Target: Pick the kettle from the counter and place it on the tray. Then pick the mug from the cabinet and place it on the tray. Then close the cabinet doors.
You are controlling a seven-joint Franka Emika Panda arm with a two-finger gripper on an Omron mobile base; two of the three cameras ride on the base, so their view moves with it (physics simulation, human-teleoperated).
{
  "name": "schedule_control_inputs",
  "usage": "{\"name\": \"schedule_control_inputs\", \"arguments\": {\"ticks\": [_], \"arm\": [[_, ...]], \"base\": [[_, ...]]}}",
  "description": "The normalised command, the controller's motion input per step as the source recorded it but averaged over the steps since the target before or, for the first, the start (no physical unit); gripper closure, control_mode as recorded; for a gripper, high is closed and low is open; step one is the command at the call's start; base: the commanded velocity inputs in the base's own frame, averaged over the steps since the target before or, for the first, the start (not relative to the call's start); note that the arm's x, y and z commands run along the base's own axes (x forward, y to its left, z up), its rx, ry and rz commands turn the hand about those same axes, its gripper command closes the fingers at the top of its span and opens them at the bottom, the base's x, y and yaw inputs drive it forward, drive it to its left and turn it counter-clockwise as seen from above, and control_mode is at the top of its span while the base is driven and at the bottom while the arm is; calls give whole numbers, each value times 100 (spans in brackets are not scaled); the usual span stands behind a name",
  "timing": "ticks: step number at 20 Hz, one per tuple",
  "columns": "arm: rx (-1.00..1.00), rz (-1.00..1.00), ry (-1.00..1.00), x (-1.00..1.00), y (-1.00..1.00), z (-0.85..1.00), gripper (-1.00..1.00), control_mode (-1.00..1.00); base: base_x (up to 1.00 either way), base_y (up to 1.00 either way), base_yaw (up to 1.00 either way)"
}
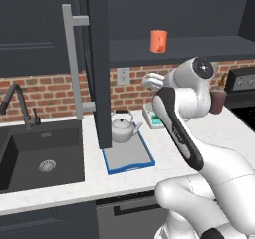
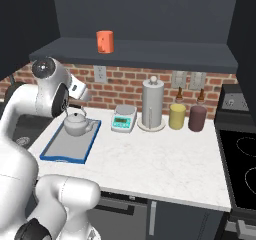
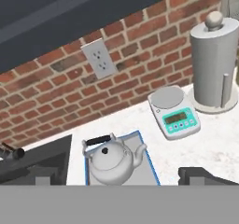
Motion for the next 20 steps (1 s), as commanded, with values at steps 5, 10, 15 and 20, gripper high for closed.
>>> {"name": "schedule_control_inputs", "arguments": {"ticks": [5, 10, 15, 20], "arm": [[-6, 32, 3, -1, -36, 26, -100, -100], [-7, 17, -3, 4, -20, 35, -100, -100], [-4, 5, -5, 8, -15, 41, -100, -100], [-5, 0, -2, 9, -2, 49, -100, -100]], "base": [[0, 0, 0], [0, 0, 0], [0, 0, 0], [0, 0, 0]]}}
